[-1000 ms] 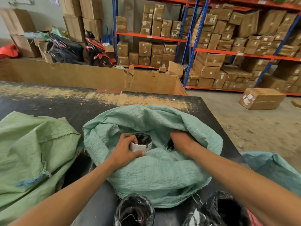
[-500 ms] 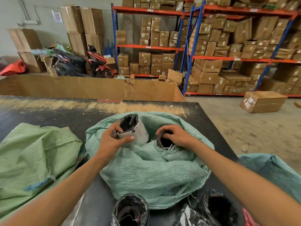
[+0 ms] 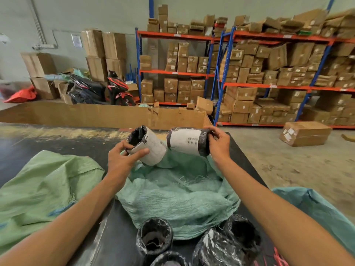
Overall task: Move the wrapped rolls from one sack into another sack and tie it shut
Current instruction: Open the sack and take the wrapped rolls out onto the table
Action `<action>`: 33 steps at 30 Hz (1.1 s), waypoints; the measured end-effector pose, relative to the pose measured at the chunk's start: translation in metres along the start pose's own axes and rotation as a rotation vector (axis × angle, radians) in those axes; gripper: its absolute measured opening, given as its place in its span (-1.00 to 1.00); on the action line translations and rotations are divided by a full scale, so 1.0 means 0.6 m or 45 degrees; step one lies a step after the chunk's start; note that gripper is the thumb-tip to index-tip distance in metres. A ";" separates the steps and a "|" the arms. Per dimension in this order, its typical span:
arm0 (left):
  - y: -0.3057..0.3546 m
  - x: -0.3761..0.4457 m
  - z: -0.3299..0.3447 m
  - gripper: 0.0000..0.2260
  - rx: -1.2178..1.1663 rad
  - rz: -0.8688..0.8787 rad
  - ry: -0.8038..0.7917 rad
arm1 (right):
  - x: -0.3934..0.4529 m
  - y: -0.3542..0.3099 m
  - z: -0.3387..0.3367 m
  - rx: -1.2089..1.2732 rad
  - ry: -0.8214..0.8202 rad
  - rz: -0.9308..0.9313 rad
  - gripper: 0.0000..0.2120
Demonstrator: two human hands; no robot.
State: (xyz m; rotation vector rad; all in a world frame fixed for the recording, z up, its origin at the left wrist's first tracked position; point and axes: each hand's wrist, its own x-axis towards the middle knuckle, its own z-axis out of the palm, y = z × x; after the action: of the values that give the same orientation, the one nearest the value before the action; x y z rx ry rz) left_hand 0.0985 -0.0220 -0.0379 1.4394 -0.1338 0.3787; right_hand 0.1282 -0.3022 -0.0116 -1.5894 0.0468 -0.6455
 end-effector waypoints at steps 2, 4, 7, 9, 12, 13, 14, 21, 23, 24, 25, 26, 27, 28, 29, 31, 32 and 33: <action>0.015 -0.014 -0.014 -0.59 -0.016 0.025 0.002 | -0.010 -0.019 -0.006 0.013 0.037 -0.011 -0.56; 0.036 -0.033 -0.029 -0.56 -0.009 0.048 -0.025 | -0.030 -0.035 -0.016 -0.048 -0.002 -0.025 -0.53; 0.070 -0.070 -0.054 -0.48 0.014 0.078 -0.084 | -0.084 -0.079 -0.032 -0.122 -0.084 -0.091 -0.55; 0.096 -0.104 -0.076 -0.49 -0.009 0.090 -0.114 | -0.134 -0.118 -0.045 -0.139 -0.135 -0.142 -0.64; 0.133 -0.167 -0.111 -0.56 -0.015 0.136 -0.175 | -0.214 -0.163 -0.069 -0.126 -0.175 -0.180 -0.76; 0.143 -0.191 -0.123 -0.59 -0.011 0.164 -0.194 | -0.238 -0.172 -0.079 -0.121 -0.185 -0.188 -0.76; 0.150 -0.214 -0.134 -0.58 -0.007 0.189 -0.219 | -0.263 -0.181 -0.090 -0.120 -0.202 -0.197 -0.75; 0.162 -0.346 -0.209 -0.68 0.224 0.277 -0.382 | -0.413 -0.199 -0.150 -0.292 -0.241 -0.133 -0.80; 0.159 -0.371 -0.227 -0.65 0.222 0.231 -0.371 | -0.443 -0.199 -0.152 -0.340 -0.220 -0.111 -0.79; 0.158 -0.383 -0.234 -0.62 0.211 0.211 -0.363 | -0.456 -0.201 -0.149 -0.365 -0.208 -0.113 -0.79; 0.154 -0.390 -0.241 -0.58 0.215 0.193 -0.348 | -0.465 -0.205 -0.142 -0.391 -0.191 -0.122 -0.78; 0.151 -0.399 -0.247 -0.57 0.213 0.166 -0.323 | -0.474 -0.209 -0.132 -0.415 -0.173 -0.131 -0.78; 0.144 -0.404 -0.254 -0.57 0.222 0.147 -0.299 | -0.482 -0.214 -0.119 -0.428 -0.158 -0.137 -0.79; 0.140 -0.409 -0.259 -0.58 0.229 0.137 -0.278 | -0.488 -0.219 -0.104 -0.434 -0.140 -0.138 -0.79; 0.131 -0.411 -0.266 -0.58 0.250 0.130 -0.259 | -0.492 -0.223 -0.088 -0.432 -0.129 -0.145 -0.79; 0.119 -0.409 -0.277 -0.58 0.302 0.100 -0.242 | -0.494 -0.227 -0.055 -0.446 -0.118 -0.178 -0.80; 0.114 -0.407 -0.281 -0.58 0.328 0.096 -0.225 | -0.494 -0.227 -0.039 -0.466 -0.121 -0.200 -0.81; 0.109 -0.405 -0.284 -0.60 0.346 0.088 -0.205 | -0.492 -0.226 -0.023 -0.485 -0.126 -0.220 -0.81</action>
State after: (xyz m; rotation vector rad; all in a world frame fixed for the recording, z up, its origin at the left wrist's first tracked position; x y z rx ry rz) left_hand -0.1729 0.1088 -0.0763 1.7375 -0.2708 0.3466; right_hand -0.1714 -0.1769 0.0043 -2.0075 -0.0445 -0.7212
